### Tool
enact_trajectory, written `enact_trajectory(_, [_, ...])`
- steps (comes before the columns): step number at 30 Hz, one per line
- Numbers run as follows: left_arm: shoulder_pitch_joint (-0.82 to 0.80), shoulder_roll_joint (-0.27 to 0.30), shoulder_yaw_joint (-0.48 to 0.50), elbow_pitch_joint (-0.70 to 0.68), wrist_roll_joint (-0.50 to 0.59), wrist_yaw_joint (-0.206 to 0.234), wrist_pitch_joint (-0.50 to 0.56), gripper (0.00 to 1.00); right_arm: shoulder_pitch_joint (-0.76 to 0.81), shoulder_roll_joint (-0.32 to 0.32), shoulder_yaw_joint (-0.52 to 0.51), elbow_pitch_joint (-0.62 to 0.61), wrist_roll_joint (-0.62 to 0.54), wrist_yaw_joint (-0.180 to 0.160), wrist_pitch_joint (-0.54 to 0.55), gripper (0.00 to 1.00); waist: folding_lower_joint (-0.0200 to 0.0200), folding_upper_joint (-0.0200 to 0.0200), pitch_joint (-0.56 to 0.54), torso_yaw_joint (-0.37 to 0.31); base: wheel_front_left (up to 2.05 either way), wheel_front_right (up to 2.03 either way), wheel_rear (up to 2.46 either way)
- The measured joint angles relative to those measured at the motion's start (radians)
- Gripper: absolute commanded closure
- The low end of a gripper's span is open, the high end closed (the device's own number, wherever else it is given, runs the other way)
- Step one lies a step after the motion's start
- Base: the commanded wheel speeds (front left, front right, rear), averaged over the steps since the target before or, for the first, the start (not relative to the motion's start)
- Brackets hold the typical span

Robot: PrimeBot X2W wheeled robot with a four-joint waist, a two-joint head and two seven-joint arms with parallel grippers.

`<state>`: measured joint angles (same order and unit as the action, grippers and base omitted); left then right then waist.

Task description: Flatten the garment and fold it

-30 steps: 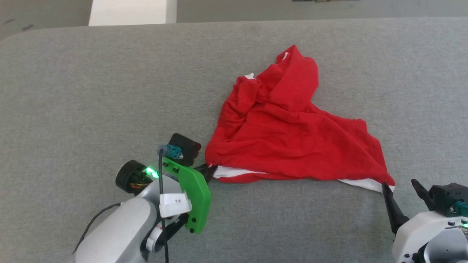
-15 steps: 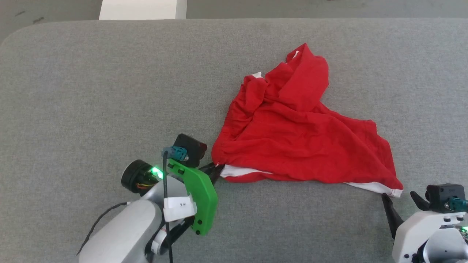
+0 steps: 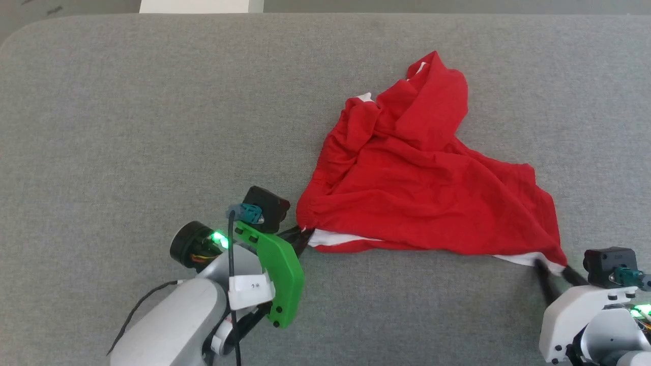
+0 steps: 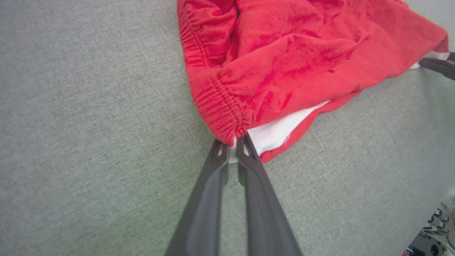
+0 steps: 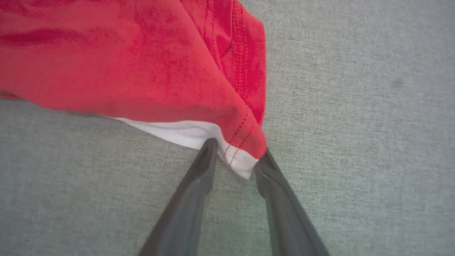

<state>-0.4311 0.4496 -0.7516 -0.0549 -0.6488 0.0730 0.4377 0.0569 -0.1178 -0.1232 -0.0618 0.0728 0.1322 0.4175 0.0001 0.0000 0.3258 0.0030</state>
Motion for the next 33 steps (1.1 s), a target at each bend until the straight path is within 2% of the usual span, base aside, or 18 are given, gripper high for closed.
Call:
enact_trajectory(8, [0.008, 0.004, -0.001, 0.021, -0.004, 0.008, -0.016, 1.0, 0.009, -0.046, 0.015, 0.005, 0.032, 0.0, 0.022, 1.0, 0.0, 0.0, -0.042, 0.001, 0.0, 0.0, 0.0])
enact_trajectory(11, [0.028, 0.009, 0.004, 0.022, -0.014, 0.01, -0.027, 1.0, 0.024, -0.079, 0.022, -0.033, 0.089, 0.0, 0.05, 1.0, 0.0, 0.0, -0.073, -0.002, 0.0, 0.0, 0.0])
enact_trajectory(20, [0.057, 0.053, 0.077, -0.053, -0.057, 0.043, -0.052, 1.0, 0.011, -0.252, 0.069, -0.192, 0.359, 0.0, 0.174, 1.0, -0.0001, 0.0, -0.18, -0.015, 0.0, 0.0, 0.0])
enact_trajectory(26, [0.024, 0.103, 0.13, -0.149, -0.079, 0.042, -0.026, 1.0, -0.116, -0.355, 0.071, -0.246, 0.503, 0.0, 0.207, 1.0, -0.0001, 0.0, -0.242, -0.018, 0.0, 0.0, 0.0])
enact_trajectory(33, [-0.117, 0.131, 0.214, -0.228, -0.131, 0.028, 0.029, 1.0, -0.32, -0.427, 0.093, -0.241, 0.607, 0.0, 0.227, 1.0, -0.0001, 0.0, -0.301, -0.017, 0.0, 0.0, 0.0])
